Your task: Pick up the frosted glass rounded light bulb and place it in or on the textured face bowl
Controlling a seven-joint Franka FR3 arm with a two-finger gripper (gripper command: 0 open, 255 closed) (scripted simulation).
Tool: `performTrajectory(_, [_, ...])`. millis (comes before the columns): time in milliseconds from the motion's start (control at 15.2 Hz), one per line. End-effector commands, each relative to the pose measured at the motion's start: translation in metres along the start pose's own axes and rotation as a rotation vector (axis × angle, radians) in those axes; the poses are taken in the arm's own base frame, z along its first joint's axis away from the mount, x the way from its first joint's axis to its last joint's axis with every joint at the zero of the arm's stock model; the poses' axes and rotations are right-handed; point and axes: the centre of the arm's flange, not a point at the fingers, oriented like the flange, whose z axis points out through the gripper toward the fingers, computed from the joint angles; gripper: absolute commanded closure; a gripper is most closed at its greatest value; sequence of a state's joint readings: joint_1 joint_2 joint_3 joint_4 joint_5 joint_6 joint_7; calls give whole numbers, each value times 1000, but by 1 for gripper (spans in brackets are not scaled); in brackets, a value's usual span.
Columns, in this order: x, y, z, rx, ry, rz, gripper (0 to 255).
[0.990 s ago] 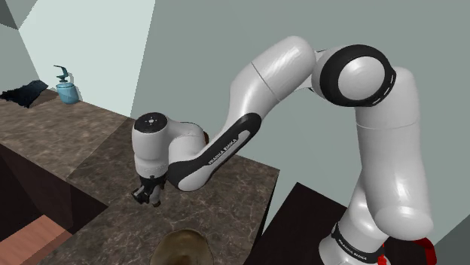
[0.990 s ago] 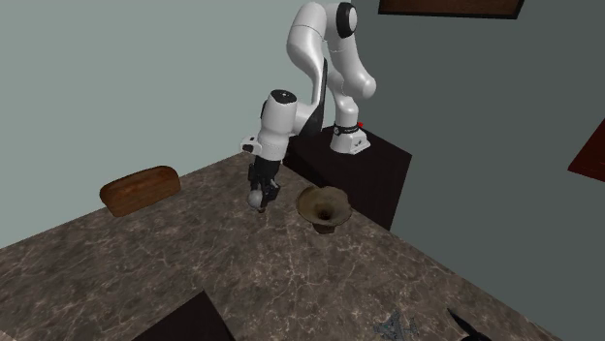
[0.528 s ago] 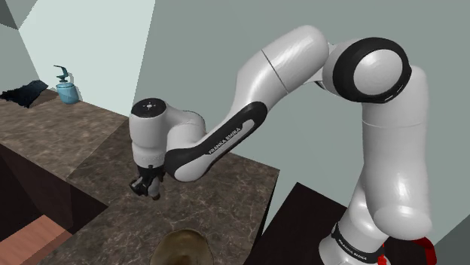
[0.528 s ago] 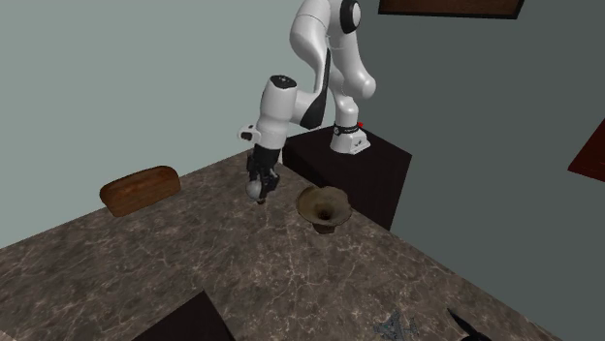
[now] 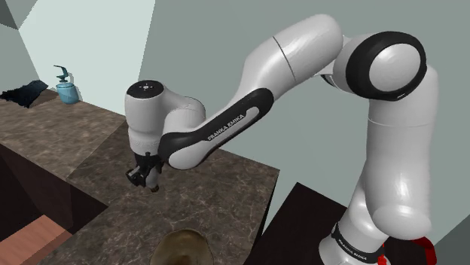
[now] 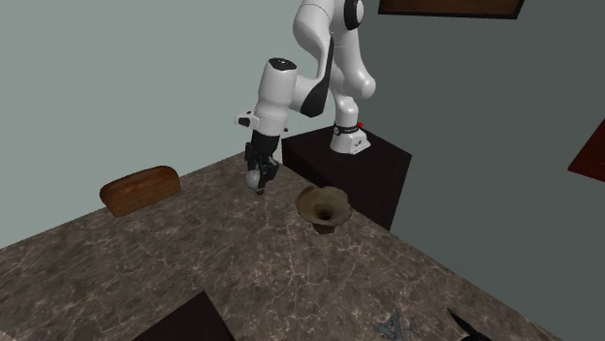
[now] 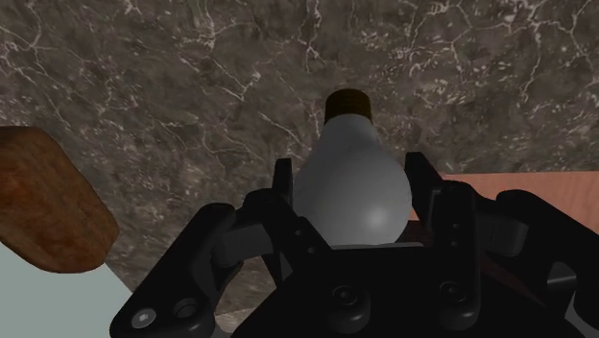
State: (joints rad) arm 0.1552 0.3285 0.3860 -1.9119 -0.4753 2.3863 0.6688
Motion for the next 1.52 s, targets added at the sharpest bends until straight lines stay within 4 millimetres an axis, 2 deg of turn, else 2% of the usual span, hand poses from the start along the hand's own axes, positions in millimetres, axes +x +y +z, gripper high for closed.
performTrajectory(0, [3, 1, -11, 0, 0, 0, 255])
performTrajectory(132, [5, 2, -19, 0, 0, 0, 255])
performTrajectory(1320, [-200, -84, -104, 0, 0, 0, 255])
performTrajectory(1452, [-203, -86, -94, 0, 0, 0, 255])
